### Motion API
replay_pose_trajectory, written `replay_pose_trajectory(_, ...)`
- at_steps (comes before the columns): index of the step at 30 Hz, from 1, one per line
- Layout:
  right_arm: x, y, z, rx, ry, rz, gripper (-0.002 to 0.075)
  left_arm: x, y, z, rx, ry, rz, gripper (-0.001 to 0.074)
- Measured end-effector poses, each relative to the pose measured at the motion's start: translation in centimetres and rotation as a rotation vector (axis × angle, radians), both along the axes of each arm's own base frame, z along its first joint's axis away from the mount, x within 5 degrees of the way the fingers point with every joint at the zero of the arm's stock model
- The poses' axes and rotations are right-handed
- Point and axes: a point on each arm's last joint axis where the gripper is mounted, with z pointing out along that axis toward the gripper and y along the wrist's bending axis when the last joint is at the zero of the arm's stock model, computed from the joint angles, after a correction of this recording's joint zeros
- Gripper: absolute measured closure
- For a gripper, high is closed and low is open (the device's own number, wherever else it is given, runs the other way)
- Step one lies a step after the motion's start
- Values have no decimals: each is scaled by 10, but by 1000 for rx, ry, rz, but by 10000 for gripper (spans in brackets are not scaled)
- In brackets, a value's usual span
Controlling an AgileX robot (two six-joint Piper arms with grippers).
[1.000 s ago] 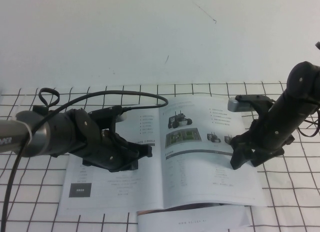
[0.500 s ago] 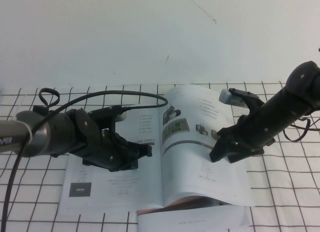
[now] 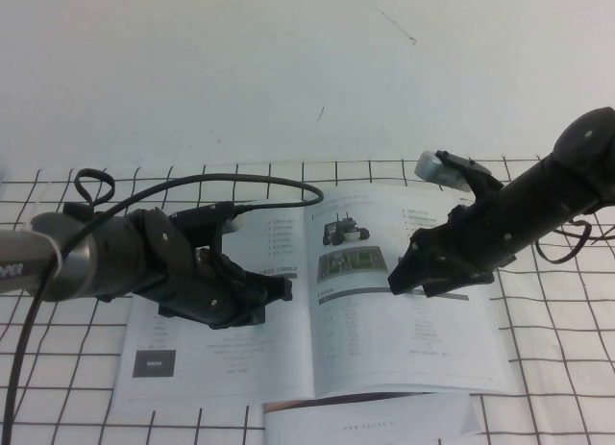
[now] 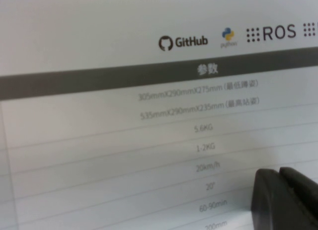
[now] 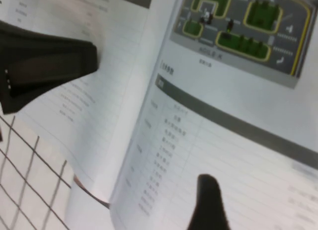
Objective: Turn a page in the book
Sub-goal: Open the closed book
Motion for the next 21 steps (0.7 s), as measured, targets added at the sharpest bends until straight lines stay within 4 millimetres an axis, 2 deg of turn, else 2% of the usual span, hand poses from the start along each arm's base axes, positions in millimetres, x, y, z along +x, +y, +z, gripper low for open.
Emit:
replay_pose_trajectory(4, -5, -10, 18, -104, -64, 42, 251, 0, 0, 0, 0, -1, 1, 738)
replay_pose_trajectory(6, -6, -17, 20, -185, -67, 47, 251, 0, 0, 0, 0, -1, 1, 738)
replay_pose_trajectory(10, -7, -27, 13, -306, -38, 40, 251, 0, 0, 0, 0, 0, 0, 738)
replay_pose_trajectory(17, -4, -28, -17, -330, 43, 40, 251, 0, 0, 0, -5, 4, 5, 738)
replay_pose_trajectory(21, -3, -29, -19, -335, 44, 36, 251, 0, 0, 0, -5, 4, 5, 738)
